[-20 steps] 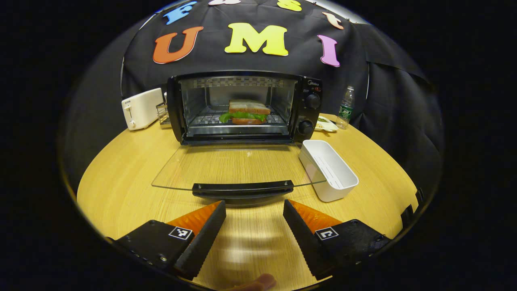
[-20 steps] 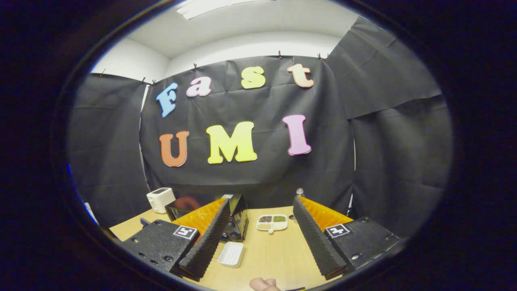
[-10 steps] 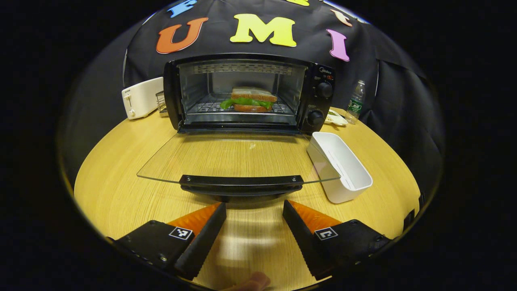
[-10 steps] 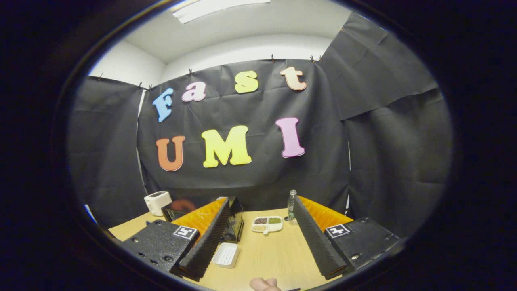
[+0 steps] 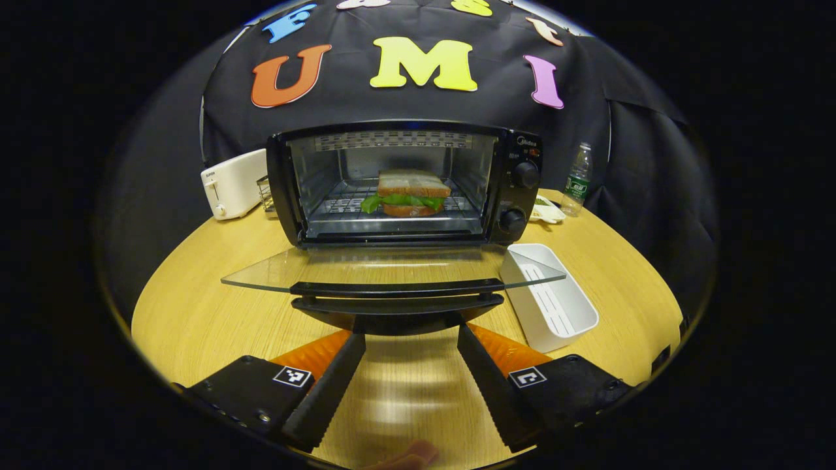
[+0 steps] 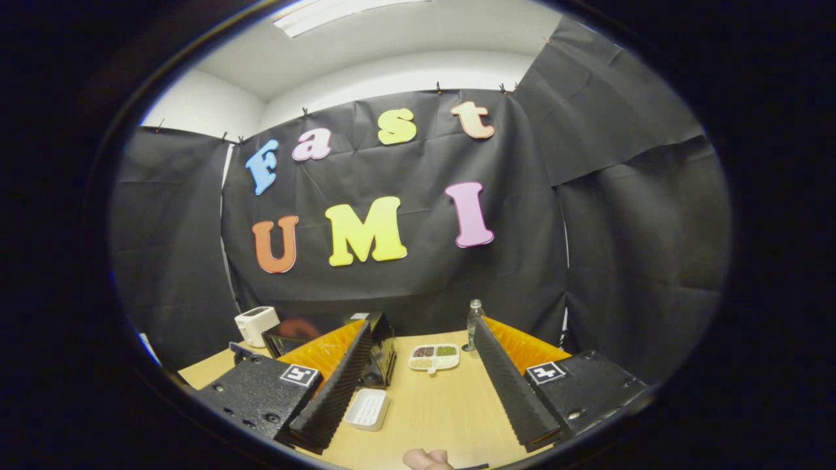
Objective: Open the electric oven with the left hand, put the food in, and close the electric oven.
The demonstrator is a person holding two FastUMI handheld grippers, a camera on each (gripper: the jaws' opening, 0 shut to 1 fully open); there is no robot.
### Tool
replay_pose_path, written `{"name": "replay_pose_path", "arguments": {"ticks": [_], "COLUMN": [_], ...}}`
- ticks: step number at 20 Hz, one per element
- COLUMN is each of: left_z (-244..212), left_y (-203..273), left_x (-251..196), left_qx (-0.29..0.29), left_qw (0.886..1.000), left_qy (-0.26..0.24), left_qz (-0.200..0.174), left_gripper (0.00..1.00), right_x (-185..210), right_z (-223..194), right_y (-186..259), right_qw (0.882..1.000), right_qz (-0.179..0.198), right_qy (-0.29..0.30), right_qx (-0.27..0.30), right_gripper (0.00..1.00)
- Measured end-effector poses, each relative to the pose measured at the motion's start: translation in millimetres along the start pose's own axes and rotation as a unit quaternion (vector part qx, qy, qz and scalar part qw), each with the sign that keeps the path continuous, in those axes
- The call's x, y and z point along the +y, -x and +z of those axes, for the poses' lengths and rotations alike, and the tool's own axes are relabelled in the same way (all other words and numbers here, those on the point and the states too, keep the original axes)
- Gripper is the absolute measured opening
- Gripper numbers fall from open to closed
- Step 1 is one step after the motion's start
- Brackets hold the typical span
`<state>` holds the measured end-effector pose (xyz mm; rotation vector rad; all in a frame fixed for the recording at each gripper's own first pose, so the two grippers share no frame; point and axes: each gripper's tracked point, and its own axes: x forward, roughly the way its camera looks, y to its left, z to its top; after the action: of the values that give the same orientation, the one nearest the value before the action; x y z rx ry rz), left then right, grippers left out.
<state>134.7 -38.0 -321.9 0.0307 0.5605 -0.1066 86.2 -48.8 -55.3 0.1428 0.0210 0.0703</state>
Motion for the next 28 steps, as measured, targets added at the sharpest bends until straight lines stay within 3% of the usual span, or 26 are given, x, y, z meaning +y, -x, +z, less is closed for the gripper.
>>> {"name": "replay_pose_path", "arguments": {"ticks": [16,28], "left_z": [143,190], "left_y": [-10,99], "left_x": [14,3], "left_qx": [-0.113,-0.198], "left_qw": [0.994,0.980], "left_qy": [0.010,-0.016], "left_qz": [-0.001,0.006], "left_gripper": [0.94,0.94], "right_x": [-4,3], "right_z": [-1,9], "right_y": [4,26], "right_qw": [1.000,1.000], "right_qz": [-0.012,-0.014], "right_qy": [0.005,0.012], "right_qx": [0.007,-0.002], "right_gripper": [0.96,0.96]}}
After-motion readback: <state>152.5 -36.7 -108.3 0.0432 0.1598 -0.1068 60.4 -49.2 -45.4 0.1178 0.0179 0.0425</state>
